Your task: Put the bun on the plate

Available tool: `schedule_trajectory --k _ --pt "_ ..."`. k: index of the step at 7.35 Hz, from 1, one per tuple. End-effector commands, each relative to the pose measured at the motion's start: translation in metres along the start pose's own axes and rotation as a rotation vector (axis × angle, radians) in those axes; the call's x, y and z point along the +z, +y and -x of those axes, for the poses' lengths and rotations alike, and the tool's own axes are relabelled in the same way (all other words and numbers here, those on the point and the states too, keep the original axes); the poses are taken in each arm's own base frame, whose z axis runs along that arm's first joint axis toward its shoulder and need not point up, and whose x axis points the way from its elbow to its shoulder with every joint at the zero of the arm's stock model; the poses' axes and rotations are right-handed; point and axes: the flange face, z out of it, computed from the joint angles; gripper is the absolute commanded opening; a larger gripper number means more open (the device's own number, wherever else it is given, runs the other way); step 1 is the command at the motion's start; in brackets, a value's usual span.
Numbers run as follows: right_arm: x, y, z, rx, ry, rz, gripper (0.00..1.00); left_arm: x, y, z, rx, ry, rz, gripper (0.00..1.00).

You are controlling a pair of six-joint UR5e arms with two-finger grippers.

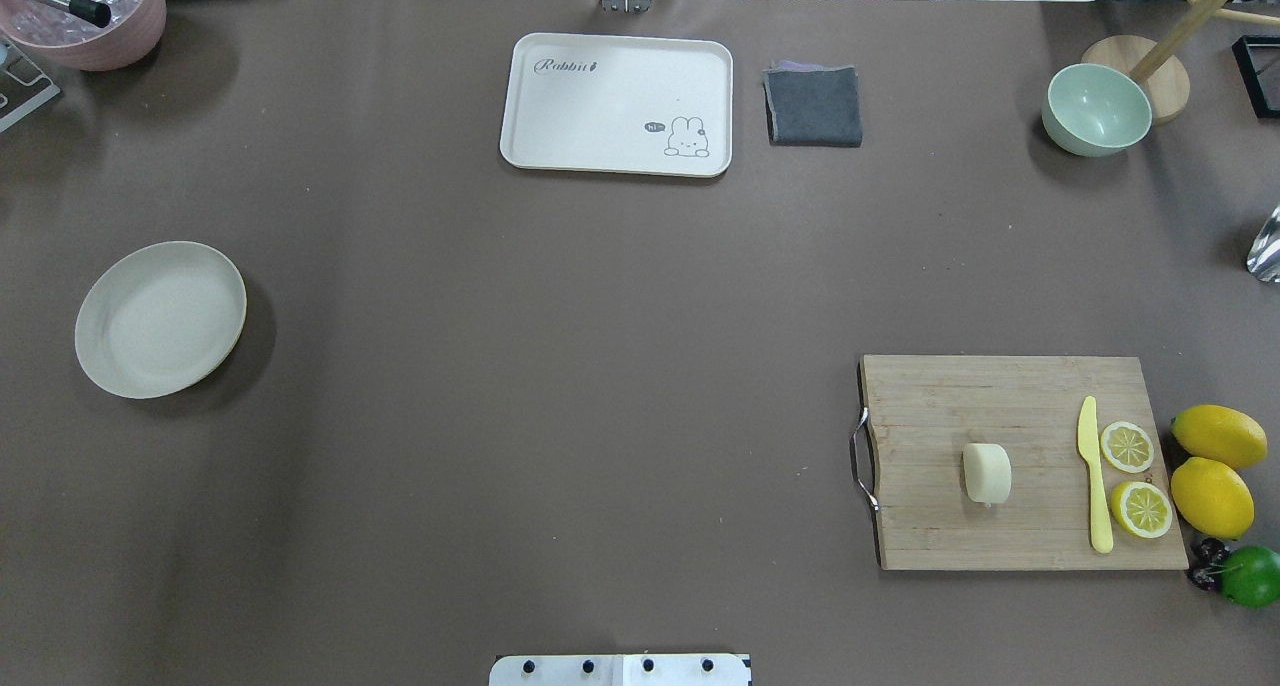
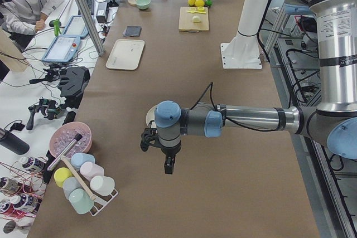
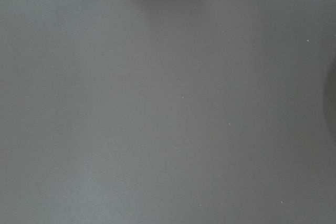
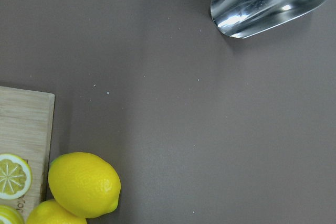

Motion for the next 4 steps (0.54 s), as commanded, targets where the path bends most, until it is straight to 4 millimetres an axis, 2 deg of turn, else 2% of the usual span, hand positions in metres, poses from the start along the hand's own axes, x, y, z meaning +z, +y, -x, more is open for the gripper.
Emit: schedule_trajectory --k 1,4 --pt "0.0005 0.0007 -0.0004 0.001 -0.001 0.001 1.0 0.0 0.0015 -0.0022 0.016 0.005 -0.012 0.98" --pt "0.0001 0.0008 -0.0008 0.003 -0.001 0.0 1.0 0.0012 0.0003 -0.0012 0.016 0.005 -0.012 0.98"
